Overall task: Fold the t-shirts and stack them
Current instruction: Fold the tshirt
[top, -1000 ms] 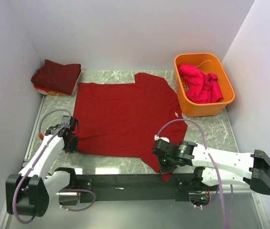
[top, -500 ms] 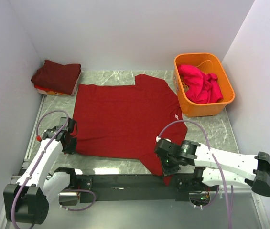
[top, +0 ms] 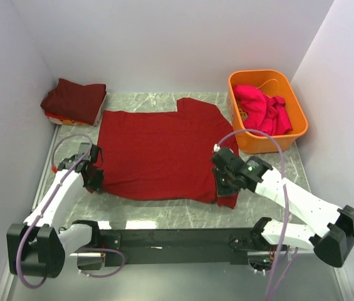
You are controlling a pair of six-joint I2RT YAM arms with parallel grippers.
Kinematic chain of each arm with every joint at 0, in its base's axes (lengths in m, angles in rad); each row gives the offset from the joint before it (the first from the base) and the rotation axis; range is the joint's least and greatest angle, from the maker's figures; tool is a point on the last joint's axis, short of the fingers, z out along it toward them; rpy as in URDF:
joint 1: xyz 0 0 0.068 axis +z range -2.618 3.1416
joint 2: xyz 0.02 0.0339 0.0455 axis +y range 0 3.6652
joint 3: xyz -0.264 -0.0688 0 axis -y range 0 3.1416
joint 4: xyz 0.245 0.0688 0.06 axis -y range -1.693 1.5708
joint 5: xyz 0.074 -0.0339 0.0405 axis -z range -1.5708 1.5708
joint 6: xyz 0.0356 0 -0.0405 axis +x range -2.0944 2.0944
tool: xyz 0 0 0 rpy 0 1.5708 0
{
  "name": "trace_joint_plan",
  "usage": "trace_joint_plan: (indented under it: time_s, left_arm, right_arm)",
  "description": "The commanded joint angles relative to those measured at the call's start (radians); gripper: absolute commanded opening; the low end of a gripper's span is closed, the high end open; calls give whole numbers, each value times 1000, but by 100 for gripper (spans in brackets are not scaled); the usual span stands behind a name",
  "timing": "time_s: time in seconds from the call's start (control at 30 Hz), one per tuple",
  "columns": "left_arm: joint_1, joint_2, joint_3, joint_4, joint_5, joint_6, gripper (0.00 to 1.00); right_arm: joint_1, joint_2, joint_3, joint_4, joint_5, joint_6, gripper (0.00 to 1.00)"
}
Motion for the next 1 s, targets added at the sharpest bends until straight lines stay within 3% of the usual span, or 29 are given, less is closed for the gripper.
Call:
trace_joint_plan:
  time_s: [0.0,0.33,0.5,0.97]
  left_arm:
    - [4,39,87,72,13,31,1]
    - [10,197,205,154,-1,56,1]
    - [18,295,279,172,-5,77,1]
    - [43,493,339,239,-27,64,1]
  right_arm:
    - [-46,54,82,-18,70,-108,0]
    - [-158,214,275,78,106,-186,0]
    - [-198,275,306,104,60,-208,0]
    - [-267,510,439,187,162,-215,0]
